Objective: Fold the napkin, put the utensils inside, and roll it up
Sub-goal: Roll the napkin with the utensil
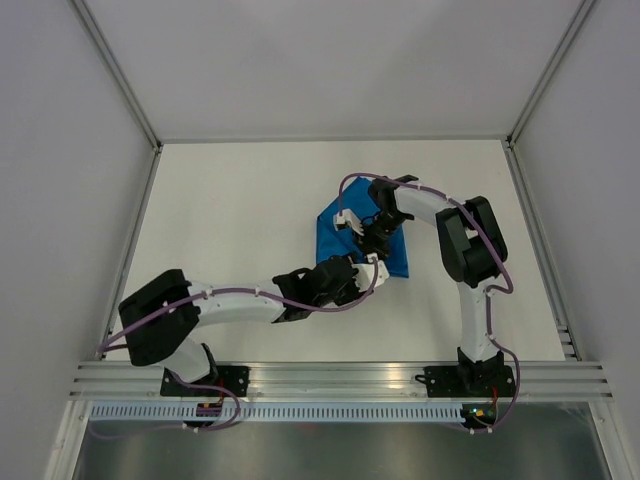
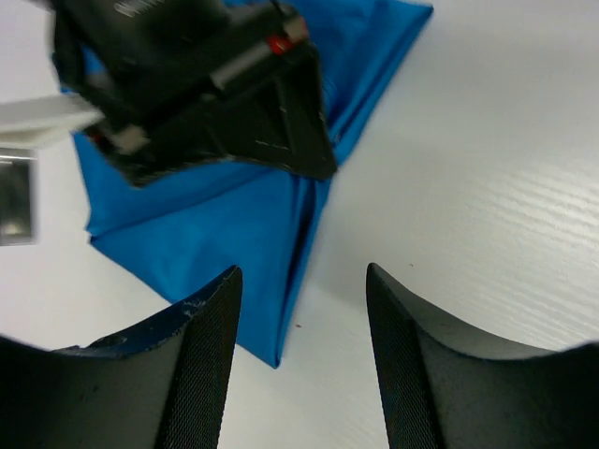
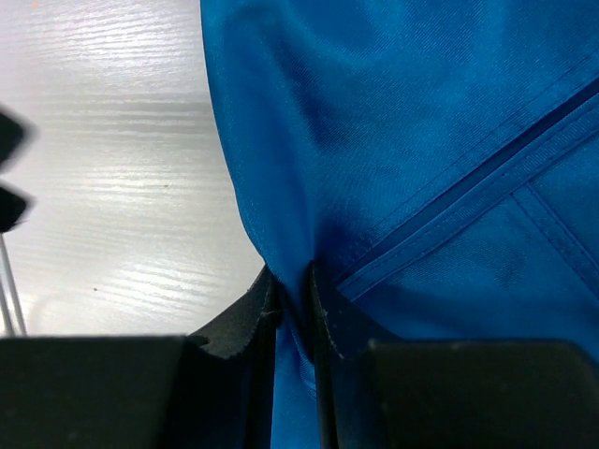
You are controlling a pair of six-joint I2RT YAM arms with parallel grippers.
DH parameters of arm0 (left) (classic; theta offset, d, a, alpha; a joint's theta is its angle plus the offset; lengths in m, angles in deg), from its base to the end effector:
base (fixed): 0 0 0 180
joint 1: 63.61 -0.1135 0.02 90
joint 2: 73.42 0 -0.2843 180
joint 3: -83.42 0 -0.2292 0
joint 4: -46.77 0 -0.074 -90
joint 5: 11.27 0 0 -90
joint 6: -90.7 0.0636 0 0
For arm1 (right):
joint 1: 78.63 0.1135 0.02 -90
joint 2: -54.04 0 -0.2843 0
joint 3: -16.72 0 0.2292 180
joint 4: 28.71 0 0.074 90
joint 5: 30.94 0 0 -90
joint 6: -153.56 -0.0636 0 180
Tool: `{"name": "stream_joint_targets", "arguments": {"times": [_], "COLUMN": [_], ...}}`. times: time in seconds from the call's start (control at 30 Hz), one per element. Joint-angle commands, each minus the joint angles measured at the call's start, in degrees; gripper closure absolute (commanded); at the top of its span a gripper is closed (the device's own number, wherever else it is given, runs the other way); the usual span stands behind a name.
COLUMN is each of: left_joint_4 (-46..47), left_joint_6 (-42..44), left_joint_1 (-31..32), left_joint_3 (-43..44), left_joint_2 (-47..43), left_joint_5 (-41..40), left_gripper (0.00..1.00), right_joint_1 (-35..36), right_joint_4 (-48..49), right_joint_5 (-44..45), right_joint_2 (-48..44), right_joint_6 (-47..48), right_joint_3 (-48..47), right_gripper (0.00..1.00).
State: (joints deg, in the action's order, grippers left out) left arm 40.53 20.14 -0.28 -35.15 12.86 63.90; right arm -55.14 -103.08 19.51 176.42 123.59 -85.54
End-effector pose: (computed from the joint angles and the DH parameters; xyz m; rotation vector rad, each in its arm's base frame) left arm 0.1607 -0.2836 0.2309 1.2685 1.6724 -0.1891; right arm 0.3304 0.1877 0.1521 -1.8535 2.1358 1.0001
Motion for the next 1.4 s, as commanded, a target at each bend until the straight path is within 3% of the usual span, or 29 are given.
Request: {"name": "stream_joint_targets", "arguments": {"times": [0.0, 0.47, 0.97, 1.1, 1.13, 1.37], "left_joint_4": [-0.23, 5.66, 7.95, 7.60, 7.59, 4.00], "left_joint_6": [0.68, 6.13, 6.75, 6.22, 5.87, 4.47], "left_joint_1": [0.83, 0.92, 0.92, 0.92, 0.92, 0.92], "left_joint_3": [3.48, 8.23, 10.43, 9.99, 9.90, 10.60], "left_joint_2": [4.23, 16.63, 22.79, 23.58, 23.76, 24.90], "left_joint_5": [1.30, 2.61, 7.18, 8.76, 9.11, 11.49], "left_gripper": [0.38, 0.35, 0.37, 0.51, 0.60, 0.84], "right_joint_1": [-0.81, -1.60, -2.39, -2.65, -2.66, -3.18], "right_joint_4": [-5.84, -8.83, -9.09, -9.27, -9.44, -9.27], "right_joint_5": [6.15, 6.68, 7.21, 7.21, 7.12, 6.68], "right_joint_2": [6.72, 10.24, 12.17, 12.61, 12.70, 12.44], "right_joint_6": [3.78, 4.39, 3.78, 3.78, 3.87, 3.60], "right_joint_3": [1.31, -1.77, -3.17, -3.79, -3.96, -4.14], "right_gripper": [0.83, 0.84, 0.84, 0.84, 0.84, 0.84]}}
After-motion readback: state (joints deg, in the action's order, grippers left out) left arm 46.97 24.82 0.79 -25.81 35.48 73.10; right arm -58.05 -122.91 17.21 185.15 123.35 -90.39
